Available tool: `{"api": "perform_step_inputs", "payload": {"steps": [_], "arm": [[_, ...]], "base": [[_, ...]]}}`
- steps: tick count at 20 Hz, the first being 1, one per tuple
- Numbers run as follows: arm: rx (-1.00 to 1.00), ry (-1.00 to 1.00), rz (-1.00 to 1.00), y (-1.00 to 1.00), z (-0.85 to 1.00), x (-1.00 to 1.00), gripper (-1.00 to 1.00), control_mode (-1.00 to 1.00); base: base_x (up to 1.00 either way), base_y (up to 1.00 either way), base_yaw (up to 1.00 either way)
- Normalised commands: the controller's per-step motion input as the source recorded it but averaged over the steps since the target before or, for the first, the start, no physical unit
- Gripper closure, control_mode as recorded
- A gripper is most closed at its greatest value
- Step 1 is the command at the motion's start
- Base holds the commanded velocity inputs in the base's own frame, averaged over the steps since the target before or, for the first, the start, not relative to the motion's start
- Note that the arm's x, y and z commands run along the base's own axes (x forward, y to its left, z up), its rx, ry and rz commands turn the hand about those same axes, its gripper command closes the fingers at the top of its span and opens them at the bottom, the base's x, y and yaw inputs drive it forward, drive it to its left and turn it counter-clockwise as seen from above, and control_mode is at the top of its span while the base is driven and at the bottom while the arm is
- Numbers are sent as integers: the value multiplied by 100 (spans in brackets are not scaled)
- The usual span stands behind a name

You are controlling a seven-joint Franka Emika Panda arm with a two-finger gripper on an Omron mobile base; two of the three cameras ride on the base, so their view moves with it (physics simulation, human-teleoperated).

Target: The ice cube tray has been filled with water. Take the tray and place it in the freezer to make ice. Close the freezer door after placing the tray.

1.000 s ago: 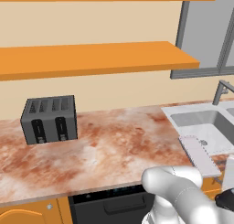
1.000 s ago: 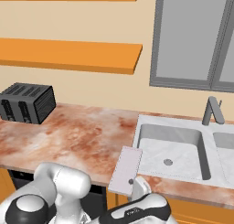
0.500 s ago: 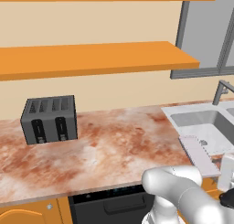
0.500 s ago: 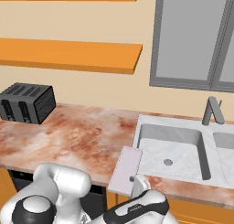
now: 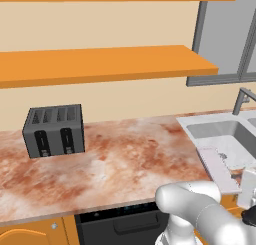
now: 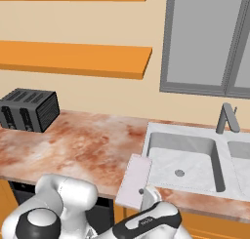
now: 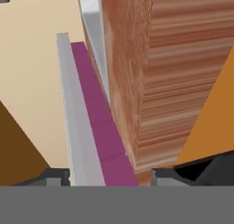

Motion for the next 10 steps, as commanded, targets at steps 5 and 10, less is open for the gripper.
{"api": "perform_step_inputs", "payload": {"steps": [5,10], "arm": [[-1,0,0,21,17,-34,100,-100],[-6,0,0,28,43,-28,100,-100]], "base": [[0,0,0],[0,0,0]]}}
